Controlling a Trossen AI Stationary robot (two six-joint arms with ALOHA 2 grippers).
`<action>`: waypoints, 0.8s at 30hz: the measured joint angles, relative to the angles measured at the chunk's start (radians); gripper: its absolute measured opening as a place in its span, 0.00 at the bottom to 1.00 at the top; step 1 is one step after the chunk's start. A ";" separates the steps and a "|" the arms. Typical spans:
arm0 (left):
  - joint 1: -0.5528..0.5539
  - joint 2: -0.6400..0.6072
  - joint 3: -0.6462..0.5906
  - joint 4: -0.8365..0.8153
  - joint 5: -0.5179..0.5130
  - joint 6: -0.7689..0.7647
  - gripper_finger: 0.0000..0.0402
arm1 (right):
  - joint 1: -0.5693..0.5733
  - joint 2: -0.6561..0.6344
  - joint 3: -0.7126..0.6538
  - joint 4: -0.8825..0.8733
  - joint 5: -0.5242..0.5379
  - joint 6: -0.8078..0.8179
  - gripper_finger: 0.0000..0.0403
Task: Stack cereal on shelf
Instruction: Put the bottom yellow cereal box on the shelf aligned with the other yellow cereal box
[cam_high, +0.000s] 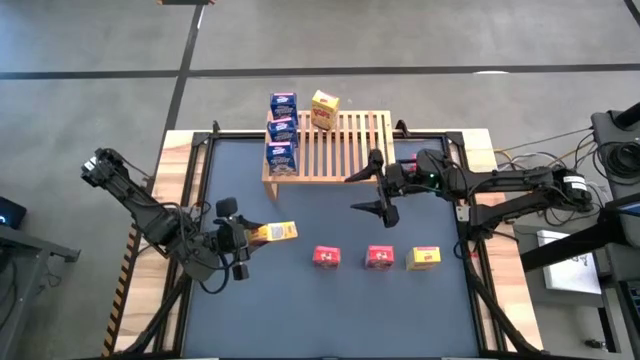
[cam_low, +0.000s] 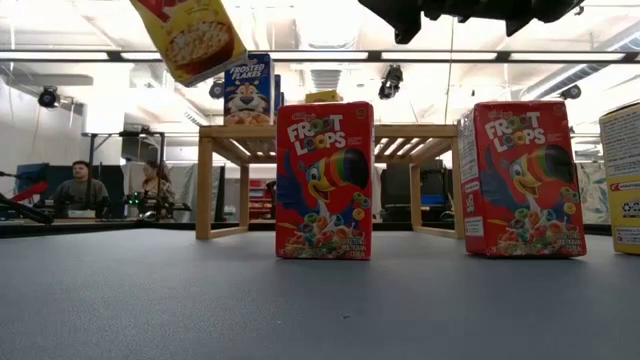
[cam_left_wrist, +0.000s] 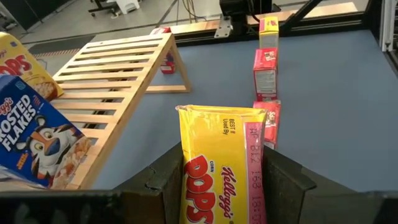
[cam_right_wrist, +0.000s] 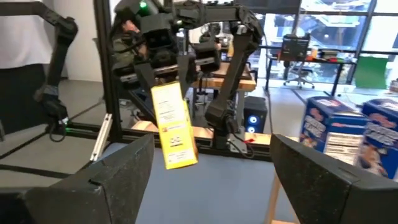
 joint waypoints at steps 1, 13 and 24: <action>0.005 0.000 0.000 0.004 0.000 0.000 0.37 | 0.009 0.011 0.000 0.015 0.000 0.000 0.78; 0.027 -0.001 0.000 0.050 0.000 0.032 0.37 | 0.123 0.233 0.158 -0.008 0.059 -0.106 0.85; 0.041 0.000 0.000 0.098 0.000 0.075 0.37 | 0.146 0.475 0.421 -0.225 0.075 -0.112 0.88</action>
